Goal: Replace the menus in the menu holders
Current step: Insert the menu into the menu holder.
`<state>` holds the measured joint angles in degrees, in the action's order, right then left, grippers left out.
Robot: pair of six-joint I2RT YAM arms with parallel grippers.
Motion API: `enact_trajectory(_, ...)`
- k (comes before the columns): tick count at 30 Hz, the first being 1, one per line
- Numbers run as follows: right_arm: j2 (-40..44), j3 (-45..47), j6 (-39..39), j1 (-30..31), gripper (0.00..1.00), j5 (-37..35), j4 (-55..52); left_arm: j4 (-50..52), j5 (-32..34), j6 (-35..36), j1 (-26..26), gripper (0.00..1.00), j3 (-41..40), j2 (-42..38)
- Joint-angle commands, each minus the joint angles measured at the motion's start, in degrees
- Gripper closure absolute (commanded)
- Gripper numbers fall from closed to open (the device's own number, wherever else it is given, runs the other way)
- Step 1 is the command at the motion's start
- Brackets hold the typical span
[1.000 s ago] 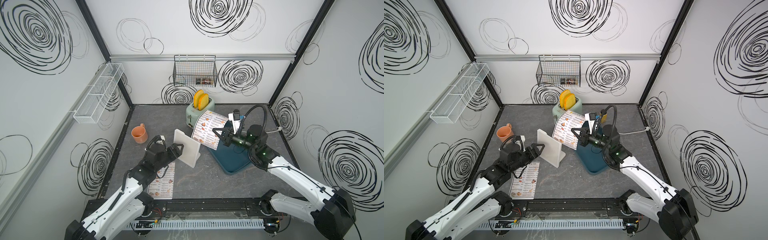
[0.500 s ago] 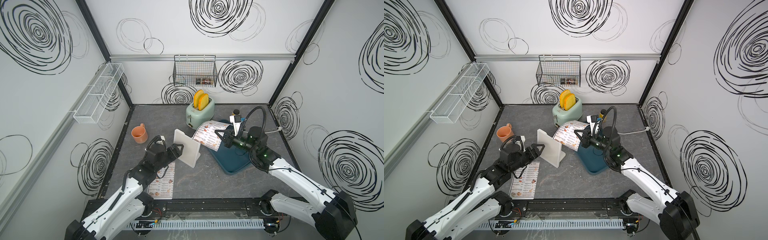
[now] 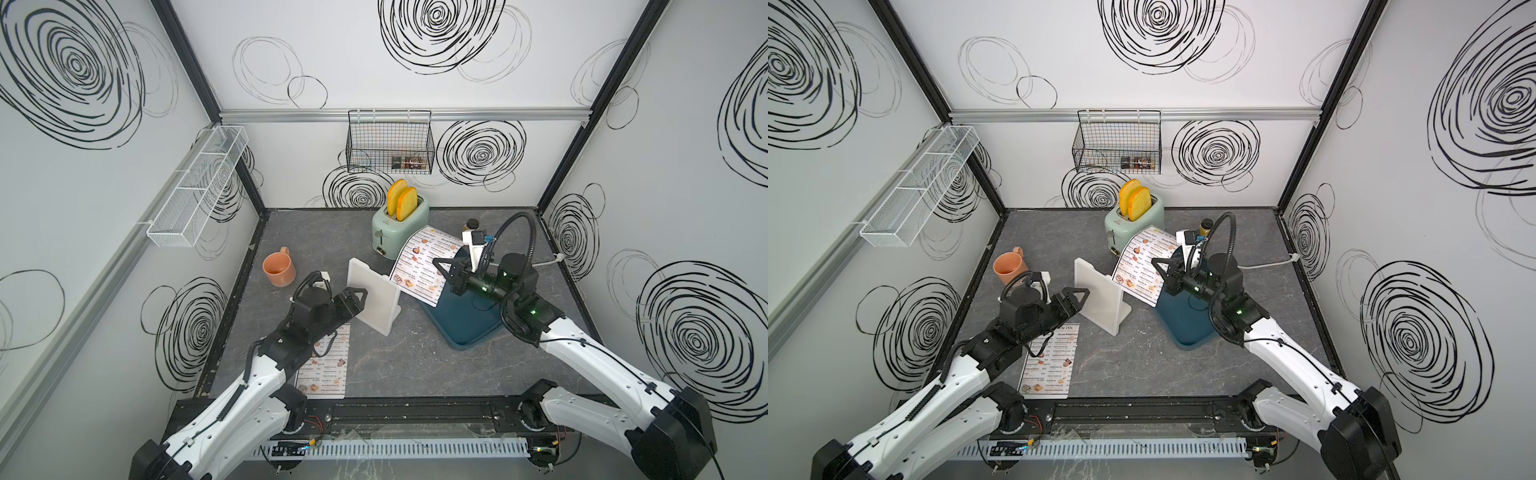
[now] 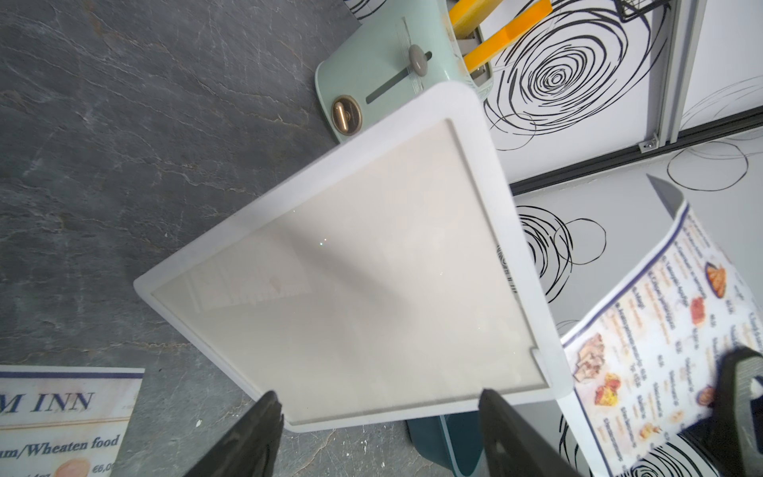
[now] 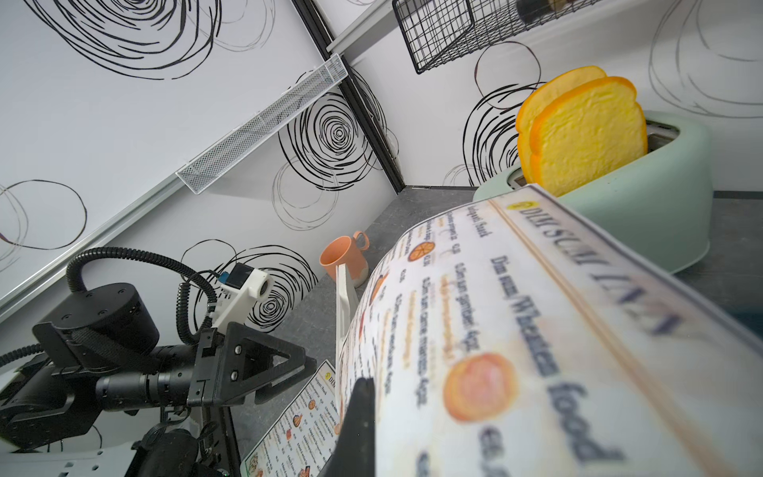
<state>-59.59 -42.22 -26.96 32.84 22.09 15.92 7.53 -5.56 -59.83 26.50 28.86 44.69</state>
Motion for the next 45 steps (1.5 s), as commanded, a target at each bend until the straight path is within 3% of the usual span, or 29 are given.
enact_trajectory(1,-1.1,-1.55,1.1,-0.25,1.0,1.31,0.85,-2.27,-0.06,-0.33,-0.4,0.21,-0.3,0.18)
enact_trajectory(29,-19.25,-16.73,9.68,0.1,1.0,10.21,1.6,-1.43,0.33,-0.65,-0.4,0.22,-0.12,-0.29)
enact_trajectory(45,-29.77,-22.89,6.05,6.23,1.0,5.09,8.66,-0.28,0.95,-1.87,-0.4,0.22,-0.1,-0.57)
